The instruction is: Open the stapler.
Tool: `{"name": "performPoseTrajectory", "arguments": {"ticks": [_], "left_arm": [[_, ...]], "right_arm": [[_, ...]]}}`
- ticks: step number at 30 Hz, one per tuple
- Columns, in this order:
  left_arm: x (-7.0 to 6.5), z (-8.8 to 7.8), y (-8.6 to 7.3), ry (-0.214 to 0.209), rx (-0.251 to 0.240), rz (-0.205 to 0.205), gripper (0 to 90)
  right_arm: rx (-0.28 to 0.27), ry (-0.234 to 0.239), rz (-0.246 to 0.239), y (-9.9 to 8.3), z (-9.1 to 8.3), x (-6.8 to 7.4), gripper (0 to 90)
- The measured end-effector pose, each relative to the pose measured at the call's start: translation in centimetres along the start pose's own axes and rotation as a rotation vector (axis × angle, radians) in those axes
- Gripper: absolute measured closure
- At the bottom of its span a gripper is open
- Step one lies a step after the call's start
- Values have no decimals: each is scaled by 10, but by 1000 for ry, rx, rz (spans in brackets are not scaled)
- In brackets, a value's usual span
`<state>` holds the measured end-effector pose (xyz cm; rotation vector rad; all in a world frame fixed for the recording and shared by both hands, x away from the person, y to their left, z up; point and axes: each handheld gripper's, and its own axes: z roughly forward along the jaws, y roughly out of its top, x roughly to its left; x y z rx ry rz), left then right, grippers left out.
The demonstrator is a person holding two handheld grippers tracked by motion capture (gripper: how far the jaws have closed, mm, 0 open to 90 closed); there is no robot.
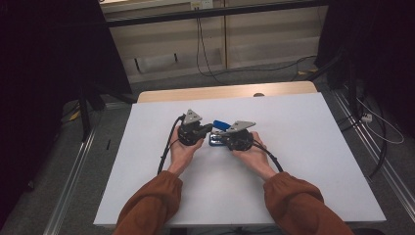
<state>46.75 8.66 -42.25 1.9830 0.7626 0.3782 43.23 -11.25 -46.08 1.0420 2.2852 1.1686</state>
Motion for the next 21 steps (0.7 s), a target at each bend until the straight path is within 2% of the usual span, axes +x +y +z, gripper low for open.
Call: {"name": "performPoseTrajectory", "arguments": {"ticks": [11,13,15,18,20,21], "left_arm": [[-1,1,5,-2,-16,-4,900],[-3,1,8,16,13,29,900],[-4,-1,10,15,26,44,900],[-4,-1,10,8,13,30,900],[-3,0,9,-4,-9,-6,900],[-3,0,9,-4,-9,-6,900]], "right_arm": [[0,-1,-4,1,1,-1,900],[1,-1,-3,1,1,-1,900],[4,-1,-7,1,1,-1,900],[6,-3,-11,1,1,0,900],[4,-2,-5,1,1,0,900],[4,-2,-5,1,1,0,900]]}}
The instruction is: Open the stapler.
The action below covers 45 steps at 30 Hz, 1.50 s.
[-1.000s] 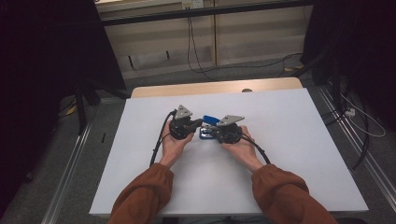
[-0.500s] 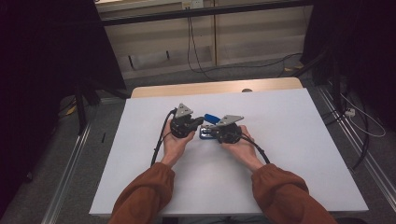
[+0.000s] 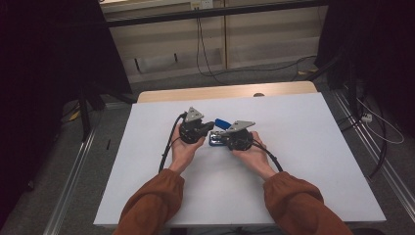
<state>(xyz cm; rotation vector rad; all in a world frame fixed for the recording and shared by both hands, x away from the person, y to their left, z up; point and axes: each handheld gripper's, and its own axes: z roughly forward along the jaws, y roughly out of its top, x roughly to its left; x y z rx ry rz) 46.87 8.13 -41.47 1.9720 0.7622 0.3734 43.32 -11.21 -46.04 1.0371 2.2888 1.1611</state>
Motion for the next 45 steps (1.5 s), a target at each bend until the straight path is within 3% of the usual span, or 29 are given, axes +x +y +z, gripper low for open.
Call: {"name": "performPoseTrajectory", "arguments": {"ticks": [6,12,16,24,27,35,37,45], "left_arm": [[1,1,-1,-4,-8,-10,900],[1,1,0,-5,-8,-9,900],[2,1,-1,-11,-4,-14,900],[2,1,-1,-11,-2,-12,900],[3,1,-1,-13,-5,-15,900],[2,1,-1,-6,-3,-12,900],[2,2,-1,-5,-6,-17,900],[3,1,-2,-8,4,-13,900]], "right_arm": [[9,7,-12,0,-3,2,900],[-56,9,-28,6,-7,9,900],[-116,-12,-10,11,-6,14,900],[-141,-54,24,14,-1,16,900],[-173,-87,35,16,0,16,900],[-173,-114,13,16,4,18,900],[-181,-140,17,15,5,17,900],[-195,-143,19,15,6,18,900]]}}
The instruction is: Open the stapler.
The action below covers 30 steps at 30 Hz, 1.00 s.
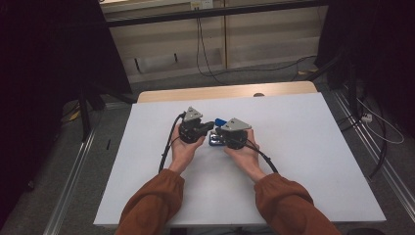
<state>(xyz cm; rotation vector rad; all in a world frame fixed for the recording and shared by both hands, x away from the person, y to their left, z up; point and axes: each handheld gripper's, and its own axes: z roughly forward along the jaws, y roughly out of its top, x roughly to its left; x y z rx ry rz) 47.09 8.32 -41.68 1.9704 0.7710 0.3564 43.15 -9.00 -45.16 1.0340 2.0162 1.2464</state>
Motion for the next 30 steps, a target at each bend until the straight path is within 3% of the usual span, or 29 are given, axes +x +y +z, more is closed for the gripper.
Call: {"name": "performPoseTrajectory", "arguments": {"ticks": [7,20,26,30], "left_arm": [[5,4,-10,27,37,-9,900],[1,13,-15,2,63,27,900],[1,13,-16,-6,66,10,900],[0,15,-18,2,71,21,900]], "right_arm": [[4,-7,-5,0,-1,0,900],[19,-14,-12,0,-1,-2,900],[19,-17,-17,-1,-1,0,900],[23,-18,-24,-1,-1,0,900]]}}
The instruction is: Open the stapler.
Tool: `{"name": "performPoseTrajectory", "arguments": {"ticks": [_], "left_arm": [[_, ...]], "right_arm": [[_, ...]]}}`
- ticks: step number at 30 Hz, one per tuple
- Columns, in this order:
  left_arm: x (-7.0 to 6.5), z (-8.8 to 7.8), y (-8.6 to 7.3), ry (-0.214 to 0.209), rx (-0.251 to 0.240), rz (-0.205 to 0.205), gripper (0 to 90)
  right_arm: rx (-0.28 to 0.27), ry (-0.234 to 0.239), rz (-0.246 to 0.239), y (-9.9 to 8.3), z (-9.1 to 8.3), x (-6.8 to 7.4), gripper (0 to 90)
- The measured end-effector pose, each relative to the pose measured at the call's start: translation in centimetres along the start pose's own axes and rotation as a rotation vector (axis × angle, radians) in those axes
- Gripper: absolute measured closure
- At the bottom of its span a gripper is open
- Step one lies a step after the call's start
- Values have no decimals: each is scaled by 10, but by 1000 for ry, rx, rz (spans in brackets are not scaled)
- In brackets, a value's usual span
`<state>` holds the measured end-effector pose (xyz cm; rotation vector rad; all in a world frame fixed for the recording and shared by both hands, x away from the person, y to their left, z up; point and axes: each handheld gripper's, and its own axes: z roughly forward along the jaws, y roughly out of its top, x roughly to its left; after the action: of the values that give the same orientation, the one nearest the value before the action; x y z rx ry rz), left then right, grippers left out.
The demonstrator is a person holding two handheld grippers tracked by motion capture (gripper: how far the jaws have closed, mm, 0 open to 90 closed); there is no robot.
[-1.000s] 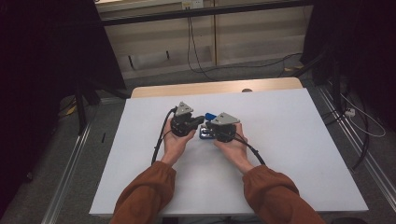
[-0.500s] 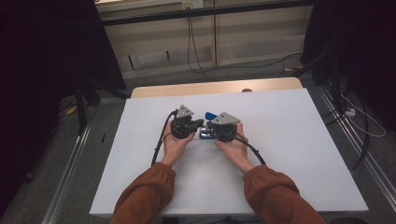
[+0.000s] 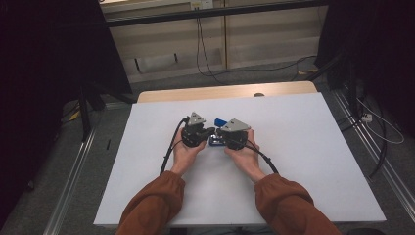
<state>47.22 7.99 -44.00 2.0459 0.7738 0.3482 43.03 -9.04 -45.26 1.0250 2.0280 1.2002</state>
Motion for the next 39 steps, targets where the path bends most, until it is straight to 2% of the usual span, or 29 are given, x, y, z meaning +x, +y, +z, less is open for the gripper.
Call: {"name": "performPoseTrajectory", "arguments": {"ticks": [10,12,13,15,19,23,35,39], "left_arm": [[1,2,-3,0,10,2,900],[0,3,-4,1,5,0,900],[1,3,-4,0,11,11,900],[0,4,-5,2,1,-2,900],[1,3,-5,-2,8,9,900],[1,4,-6,-6,-15,-7,900],[2,4,-6,-7,-10,0,900],[2,4,-6,-6,-11,-10,900]], "right_arm": [[0,-10,-5,-1,2,2,900],[-14,-26,-9,0,1,3,900],[-29,-35,-17,1,1,3,900],[-31,-36,-21,4,1,5,900],[-34,-39,-18,4,2,5,900],[-43,-37,0,4,2,4,900],[-53,-53,16,7,1,1,900],[-57,-57,22,7,-1,-1,900]]}}
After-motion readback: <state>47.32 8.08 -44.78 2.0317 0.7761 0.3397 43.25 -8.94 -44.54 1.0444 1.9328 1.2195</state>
